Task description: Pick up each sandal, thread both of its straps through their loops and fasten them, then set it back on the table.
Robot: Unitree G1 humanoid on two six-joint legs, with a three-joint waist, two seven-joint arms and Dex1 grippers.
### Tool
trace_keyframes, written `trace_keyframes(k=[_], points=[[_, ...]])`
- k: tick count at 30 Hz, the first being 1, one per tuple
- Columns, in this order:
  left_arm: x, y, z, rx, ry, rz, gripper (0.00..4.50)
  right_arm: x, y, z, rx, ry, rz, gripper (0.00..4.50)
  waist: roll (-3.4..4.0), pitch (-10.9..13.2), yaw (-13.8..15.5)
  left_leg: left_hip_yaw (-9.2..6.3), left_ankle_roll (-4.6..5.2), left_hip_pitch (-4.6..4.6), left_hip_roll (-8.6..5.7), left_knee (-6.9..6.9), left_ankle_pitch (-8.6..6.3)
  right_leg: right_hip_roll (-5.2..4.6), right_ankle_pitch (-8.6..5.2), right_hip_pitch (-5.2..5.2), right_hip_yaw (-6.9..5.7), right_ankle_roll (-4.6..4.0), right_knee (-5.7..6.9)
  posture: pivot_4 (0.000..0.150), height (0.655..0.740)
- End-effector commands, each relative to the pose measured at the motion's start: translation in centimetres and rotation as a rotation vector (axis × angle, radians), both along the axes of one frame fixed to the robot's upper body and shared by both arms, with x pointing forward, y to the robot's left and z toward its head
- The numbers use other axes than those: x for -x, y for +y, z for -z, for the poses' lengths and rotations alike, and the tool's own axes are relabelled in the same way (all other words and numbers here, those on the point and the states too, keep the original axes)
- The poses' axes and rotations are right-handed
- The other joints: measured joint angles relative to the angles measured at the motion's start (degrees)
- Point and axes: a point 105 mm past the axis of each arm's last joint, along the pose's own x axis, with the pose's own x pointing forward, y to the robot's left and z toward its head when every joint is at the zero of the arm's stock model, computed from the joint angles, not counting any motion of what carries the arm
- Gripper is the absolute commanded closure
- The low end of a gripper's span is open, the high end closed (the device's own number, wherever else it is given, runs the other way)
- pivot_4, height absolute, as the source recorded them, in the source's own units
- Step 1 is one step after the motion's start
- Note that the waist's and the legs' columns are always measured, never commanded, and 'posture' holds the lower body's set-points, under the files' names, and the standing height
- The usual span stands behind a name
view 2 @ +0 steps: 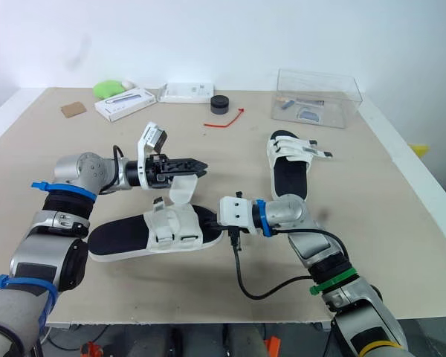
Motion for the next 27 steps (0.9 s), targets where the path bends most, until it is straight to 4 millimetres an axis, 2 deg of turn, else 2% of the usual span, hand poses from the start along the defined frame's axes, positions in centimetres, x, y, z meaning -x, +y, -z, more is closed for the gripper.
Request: trace_keyframes(k=[1, 5, 10, 13, 20, 21, 27], points=[[-0.6, 0.0, -1.8, 0.037, -0.077, -0.031, 0.08, 0.0, -0.6, 1.9, 0.071, 0.045, 0.024, 4.50, 0.00, 0.0, 0.0, -0.01, 0.00, 0.00, 0.00, 0.00, 0.00, 0.00, 0.00, 0.00, 0.00, 0.00, 0.00, 0.150, 0.7400], [-1.3, 0.1, -2.5, 0.046, -0.103, -0.069, 0.08, -0.2, -0.6, 1.8, 0.072, 0.042, 0.023, 4.50, 0.00, 0.0, 0.0, 0.00, 0.00, 0.00, 0.01, 0.00, 0.00, 0.01, 0.00, 0.00, 0.01, -0.01, 0.00, 0.150, 0.7400], [-1.0, -0.2, -2.3, 0.041, -0.113, -0.044, 0.08, -0.1, -0.6, 1.9, 0.072, 0.041, 0.020, 4.50, 0.00, 0.0, 0.0, 0.00, 0.00, 0.00, 0.01, 0.00, 0.00, 0.02, 0.01, 0.00, 0.00, -0.01, 0.00, 0.150, 0.7400], [-0.9, -0.2, -2.4, 0.060, -0.114, -0.044, 0.93, 0.0, -0.7, 2.0, 0.075, 0.042, 0.019, 4.50, 0.00, 0.0, 0.0, 0.00, 0.00, 0.00, 0.01, 0.00, 0.00, 0.02, 0.01, 0.00, 0.00, -0.01, 0.00, 0.150, 0.7400], [-1.5, 0.1, -3.0, 0.070, -0.141, -0.082, 4.35, 0.0, -0.8, 2.0, 0.079, 0.041, 0.020, 4.50, 0.00, 0.0, 0.0, 0.00, 0.00, 0.00, 0.01, 0.00, 0.00, 0.02, 0.01, 0.00, 0.00, -0.01, 0.00, 0.150, 0.7400], [-1.7, 0.2, -3.0, 0.062, -0.157, -0.091, 4.46, 0.0, -0.8, 2.0, 0.080, 0.041, 0.019, 4.50, 0.00, 0.0, 0.0, -0.01, 0.00, 0.00, 0.01, 0.00, 0.00, 0.02, 0.01, 0.00, 0.00, -0.01, 0.00, 0.150, 0.7400], [-2.3, 0.5, -2.5, -0.027, -0.275, -0.140, 4.46, 0.1, -0.8, 2.1, 0.084, 0.042, 0.017, 4.50, 0.00, 0.0, 0.0, 0.00, 0.00, 0.00, 0.00, 0.00, 0.00, 0.01, 0.01, 0.00, 0.00, -0.01, 0.00, 0.150, 0.7400]])
